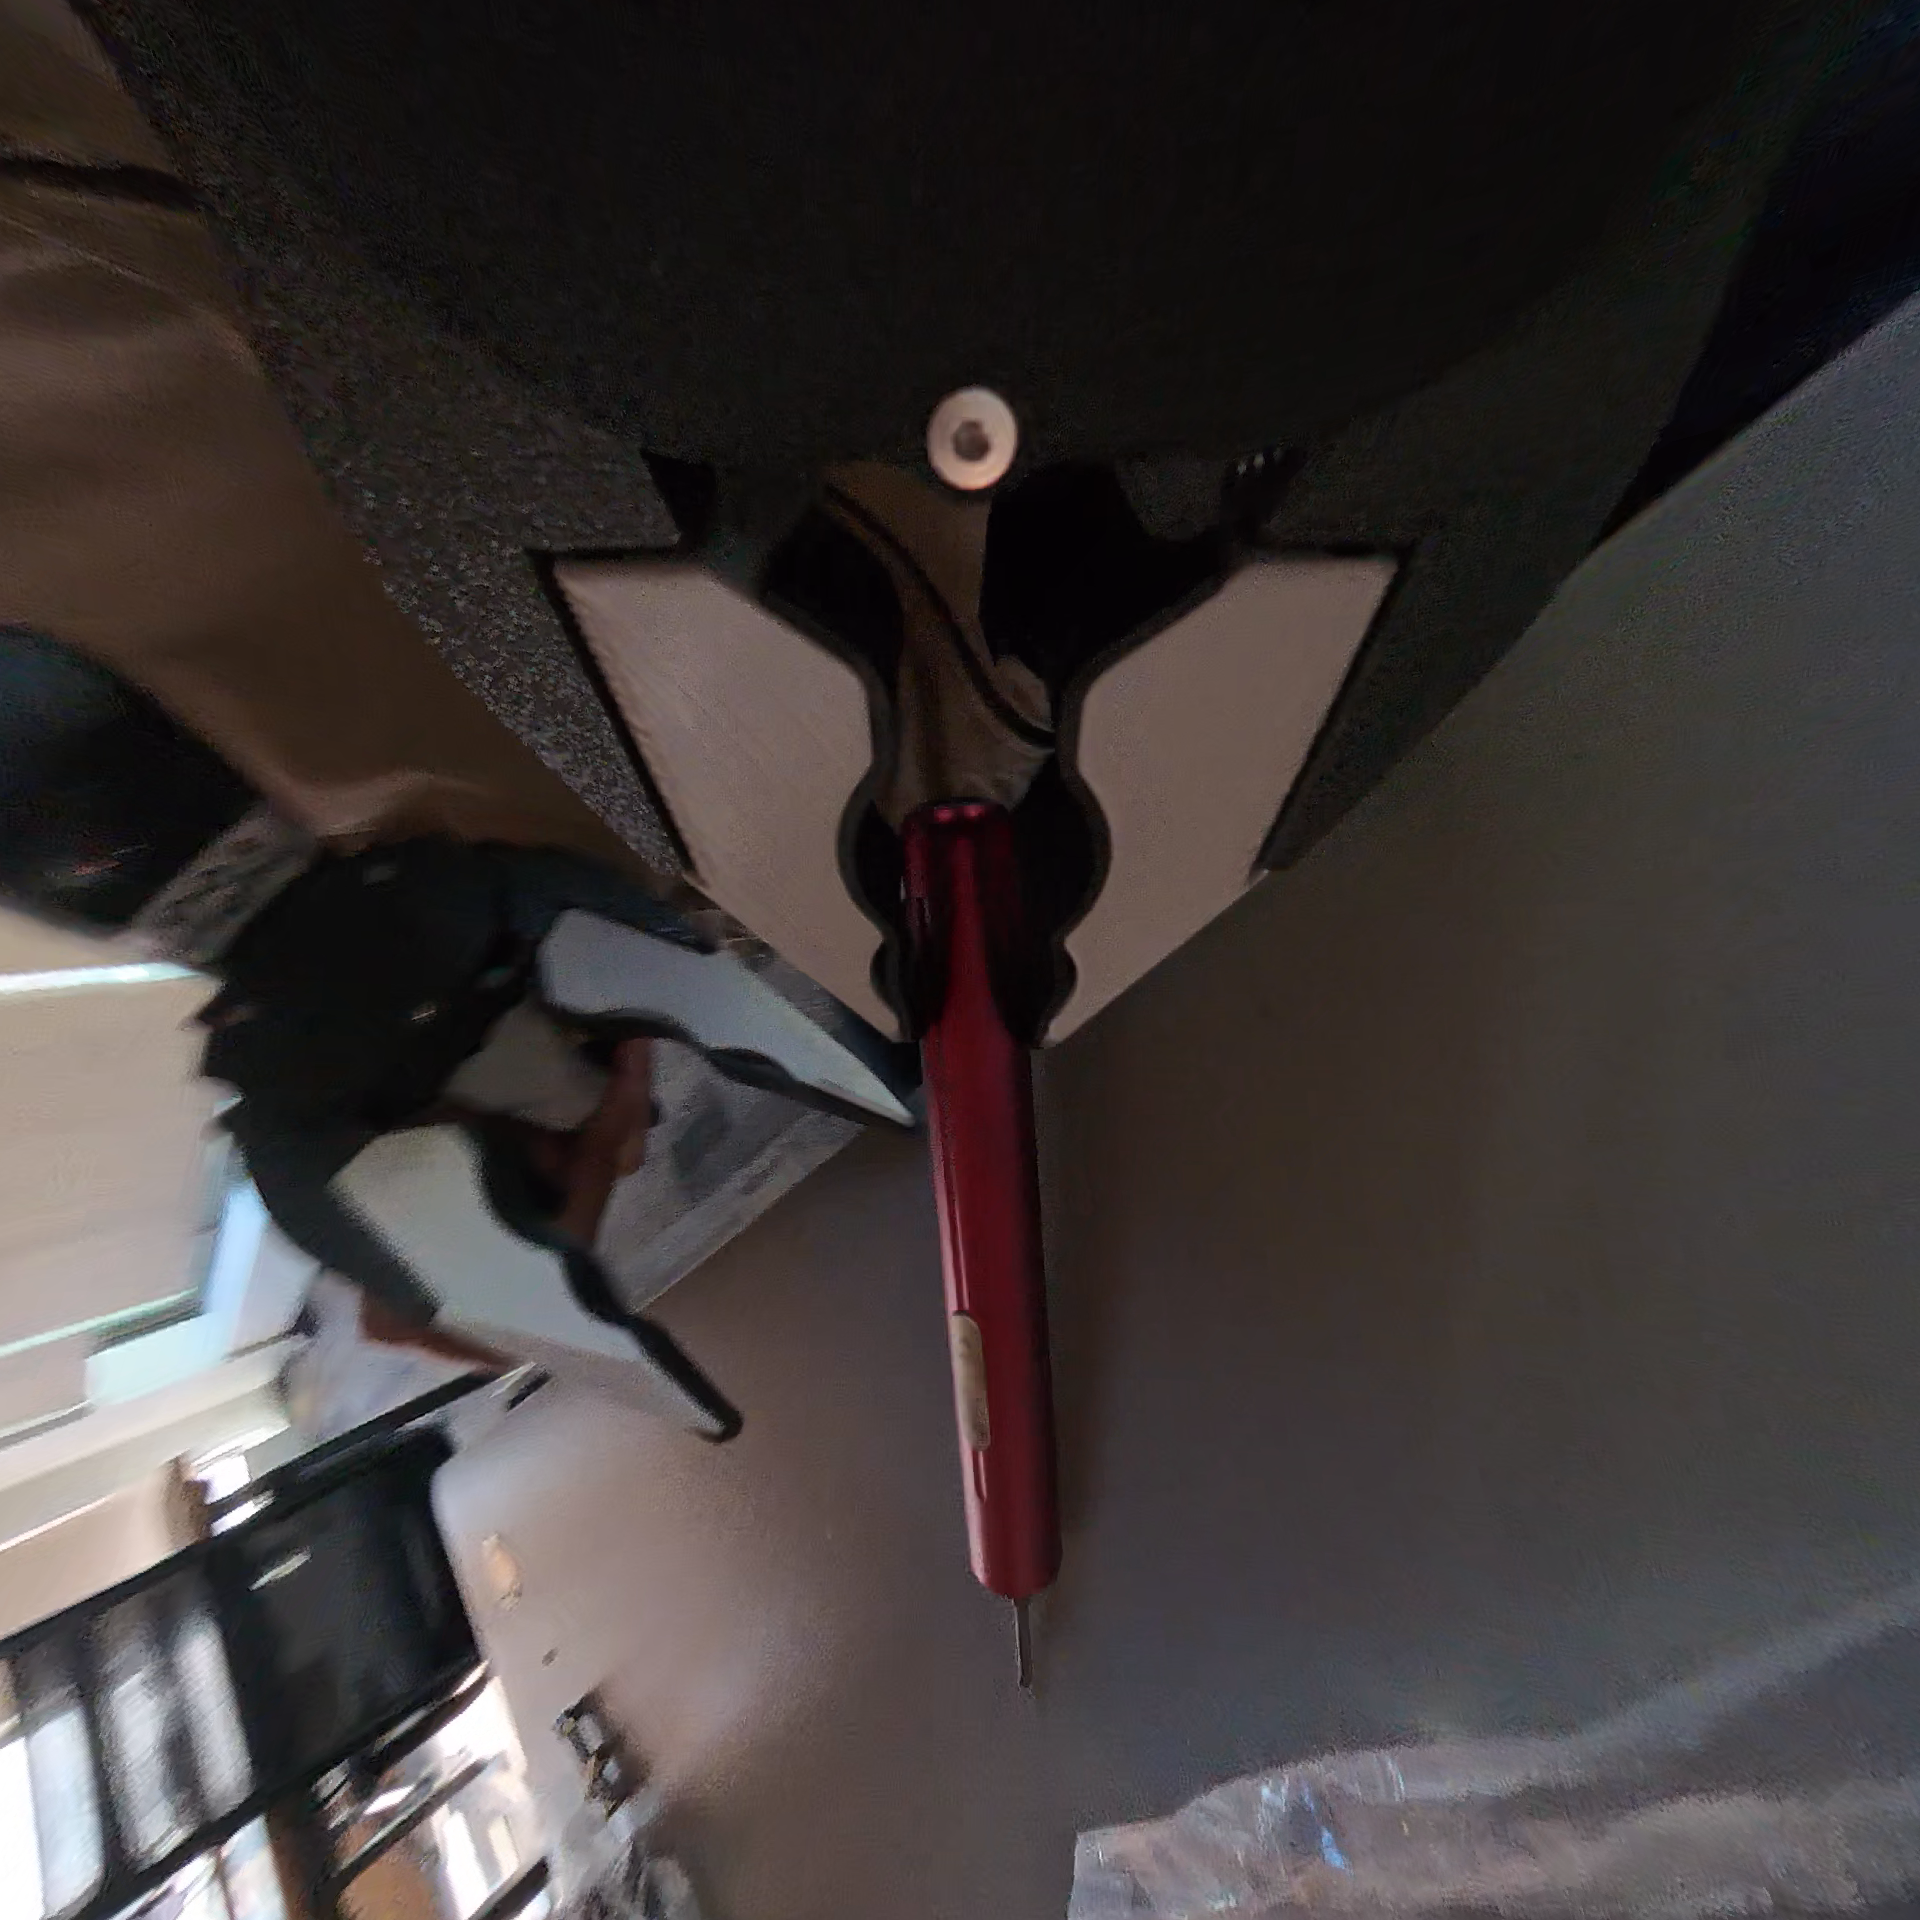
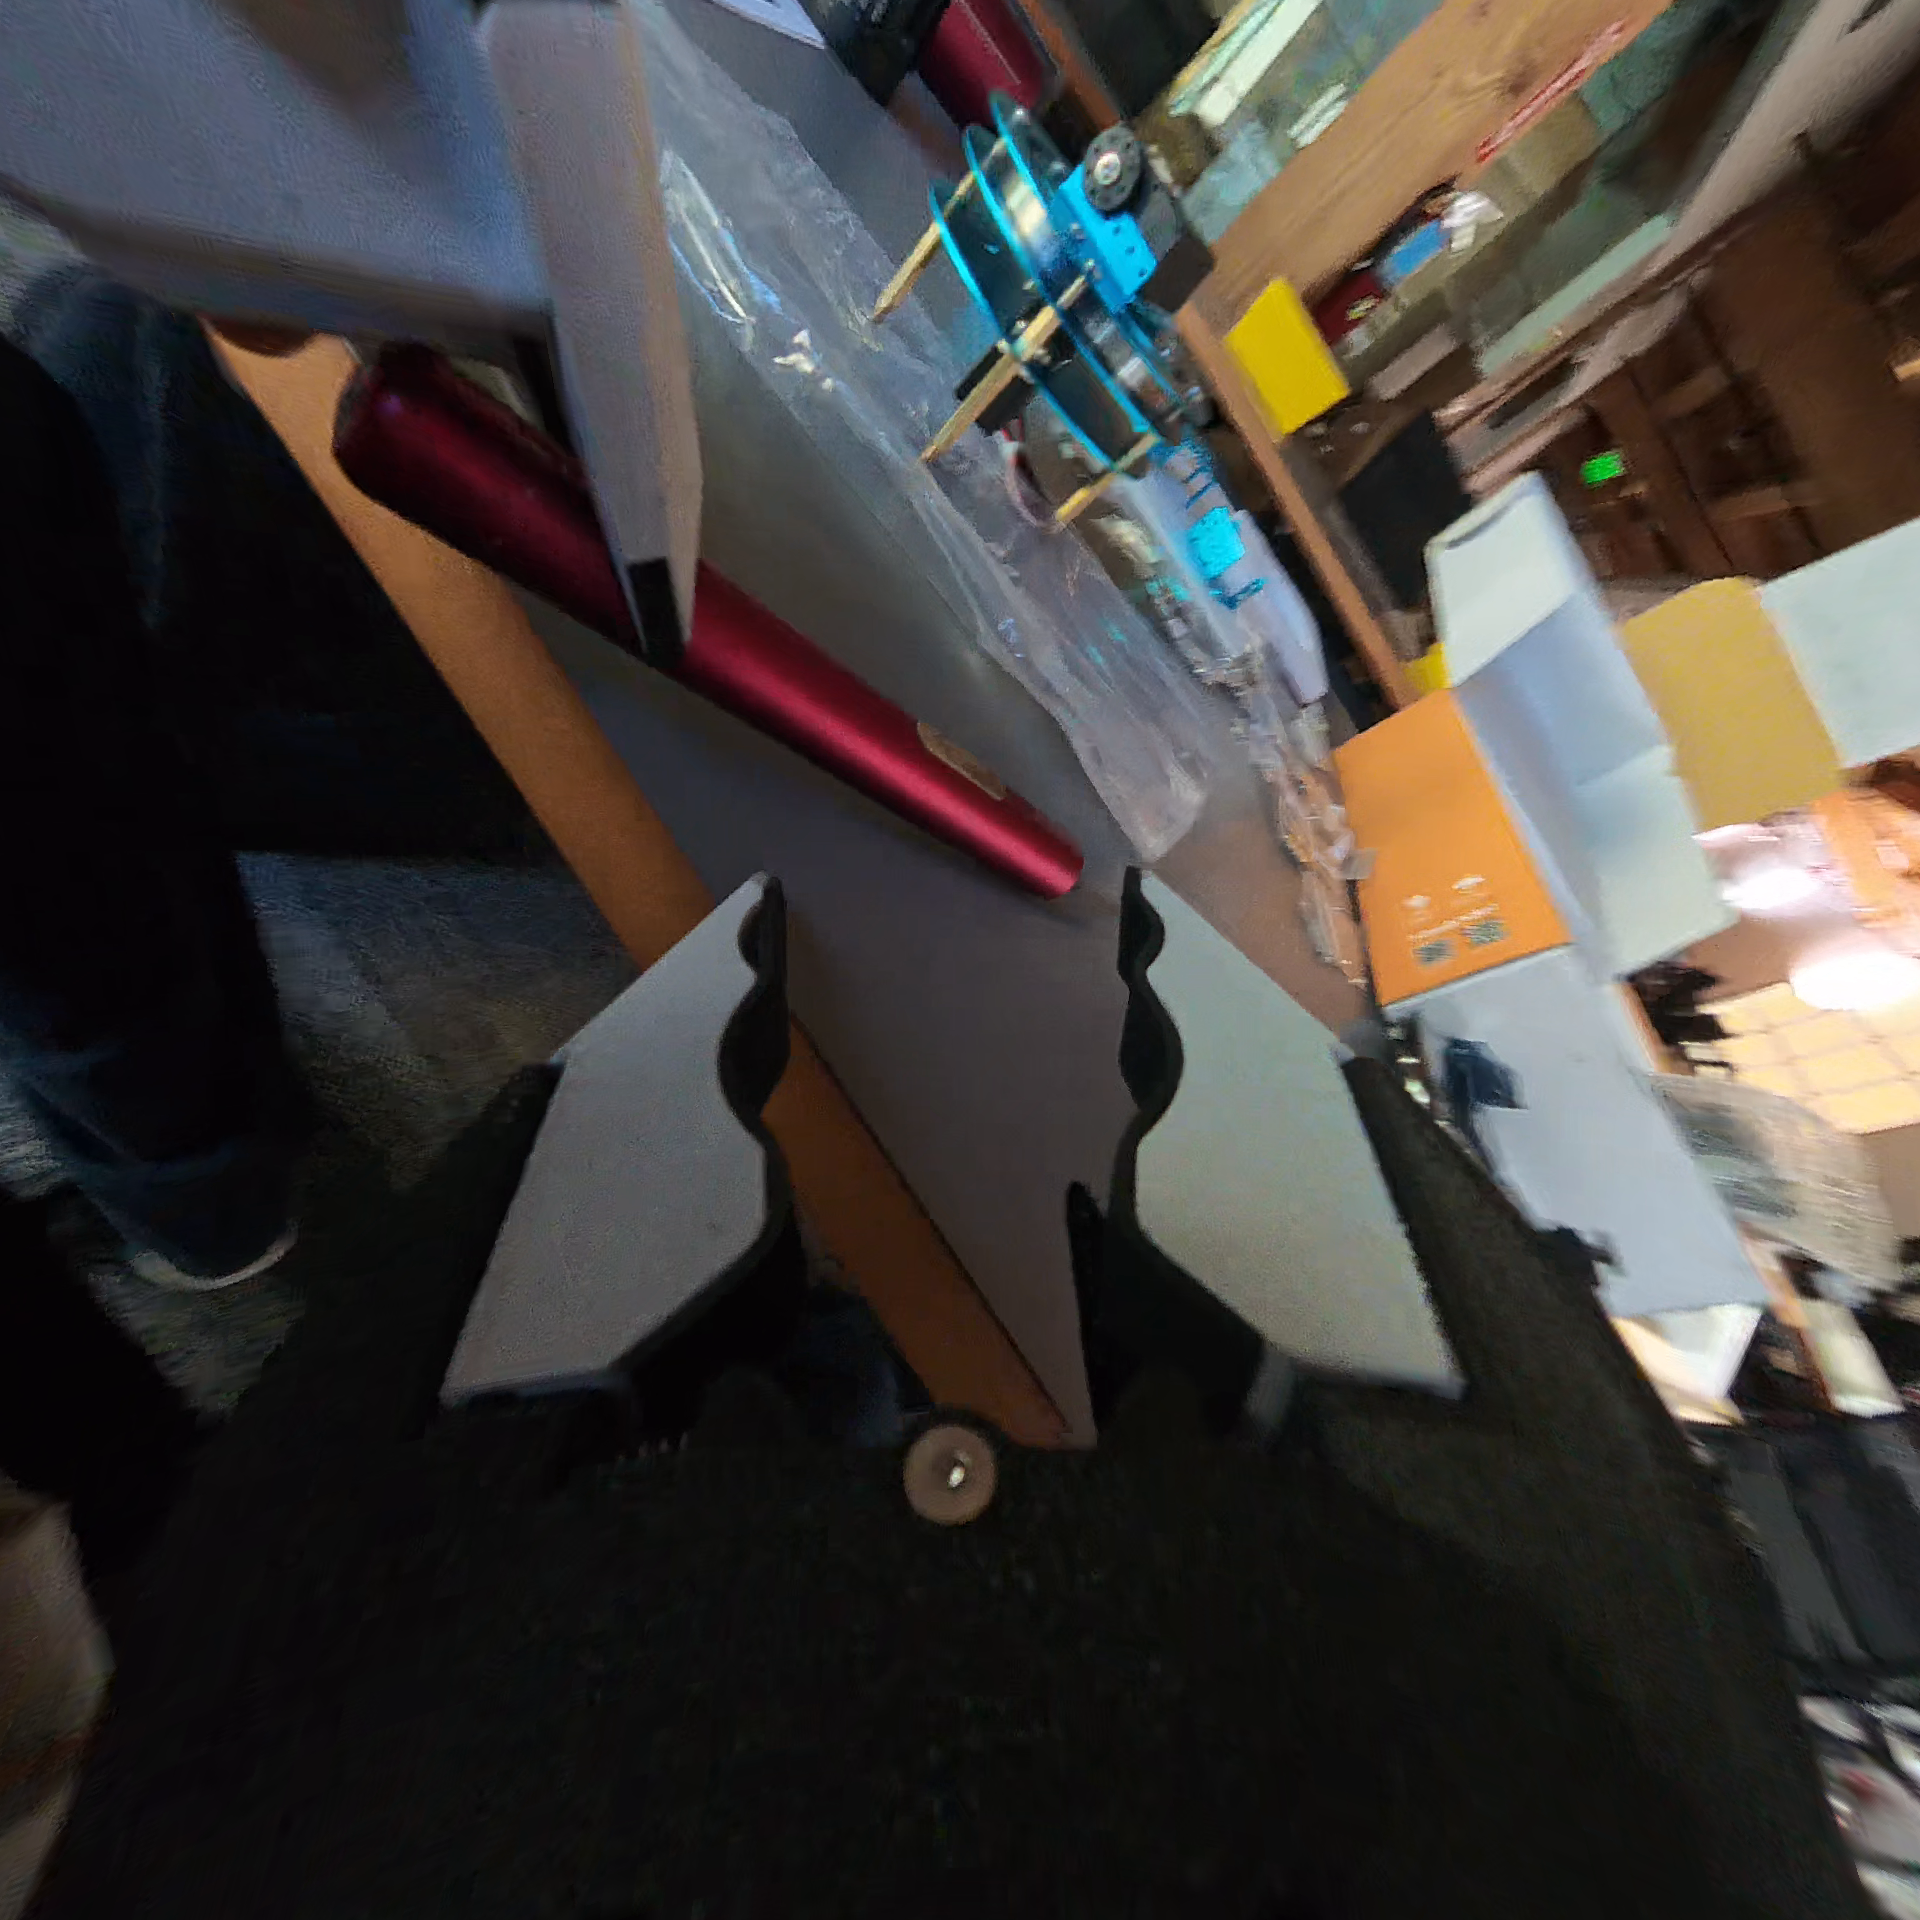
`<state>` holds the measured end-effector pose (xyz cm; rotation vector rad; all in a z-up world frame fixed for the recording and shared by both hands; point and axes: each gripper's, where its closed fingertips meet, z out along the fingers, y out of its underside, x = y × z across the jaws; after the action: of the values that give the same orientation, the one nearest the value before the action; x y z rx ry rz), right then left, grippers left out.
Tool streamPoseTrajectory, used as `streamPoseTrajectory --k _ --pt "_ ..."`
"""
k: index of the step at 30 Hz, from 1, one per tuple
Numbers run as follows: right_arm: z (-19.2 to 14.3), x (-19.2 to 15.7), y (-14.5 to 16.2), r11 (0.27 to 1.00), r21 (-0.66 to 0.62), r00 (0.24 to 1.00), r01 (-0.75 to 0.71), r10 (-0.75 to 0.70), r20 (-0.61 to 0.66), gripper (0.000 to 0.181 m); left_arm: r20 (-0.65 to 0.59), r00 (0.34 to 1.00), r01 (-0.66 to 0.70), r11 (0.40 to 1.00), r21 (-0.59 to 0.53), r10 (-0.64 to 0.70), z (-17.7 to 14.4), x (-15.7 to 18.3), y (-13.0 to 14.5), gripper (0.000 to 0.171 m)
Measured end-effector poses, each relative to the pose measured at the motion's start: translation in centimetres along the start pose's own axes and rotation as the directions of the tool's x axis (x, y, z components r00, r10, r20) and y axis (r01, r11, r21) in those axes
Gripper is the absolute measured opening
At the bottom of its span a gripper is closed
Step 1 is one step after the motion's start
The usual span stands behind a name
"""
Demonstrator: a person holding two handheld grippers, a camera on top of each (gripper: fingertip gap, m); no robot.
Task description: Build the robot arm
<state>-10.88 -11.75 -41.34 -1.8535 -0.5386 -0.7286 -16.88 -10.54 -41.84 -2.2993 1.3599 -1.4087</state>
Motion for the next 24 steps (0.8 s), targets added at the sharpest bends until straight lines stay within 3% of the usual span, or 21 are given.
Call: streamPoseTrajectory --k 4,9,11,12,14,19,21,24 --pt "0.6 0.0 -0.2 0.998 0.020 0.993 0.067 -0.065 -0.102 0.054 -0.153 0.976 0.156 0.988 0.015 -0.152 0.0 2.9 0.7 0.020" --pt "1.1 1.8 0.6 0.996 0.012 0.970 0.087 -0.082 -0.227 0.053 -0.326 0.895 0.323 0.946 -0.002 -0.306 0.5 6.7 1.8 0.024" --pt "0.2 2.9 0.0 0.988 0.039 0.943 0.148 -0.129 -0.307 0.038 -0.394 0.842 0.396 0.918 -0.009 -0.367 0.5 7.7 1.9 0.019" --pt "-0.3 3.7 -0.4 0.982 0.049 0.920 0.180 -0.151 -0.362 0.029 -0.439 0.807 0.432 0.902 -0.020 -0.396 0.5 8.3 1.9 0.024" --pt "-1.0 4.9 -1.5 0.965 0.087 0.888 0.248 -0.191 -0.418 0.022 -0.505 0.754 0.469 0.883 -0.032 -0.419 0.3 9.5 1.8 0.019" --pt "-2.2 5.8 -2.8 0.925 0.171 0.863 0.341 -0.235 -0.448 0.013 -0.545 0.773 0.380 0.925 -0.014 -0.325 -0.6 11.9 1.5 0.023" --pt "-2.6 6.3 -2.6 0.932 0.228 0.902 0.283 -0.178 -0.392 0.012 -0.567 0.787 0.305 0.952 0.014 -0.243 -1.8 12.5 1.0 0.026" --pt "-3.8 7.5 -2.7 0.922 0.375 0.978 0.092 -0.012 -0.209 0.011 -0.522 0.851 0.188 0.963 0.194 -0.061 -4.5 10.7 -1.4 0.032"
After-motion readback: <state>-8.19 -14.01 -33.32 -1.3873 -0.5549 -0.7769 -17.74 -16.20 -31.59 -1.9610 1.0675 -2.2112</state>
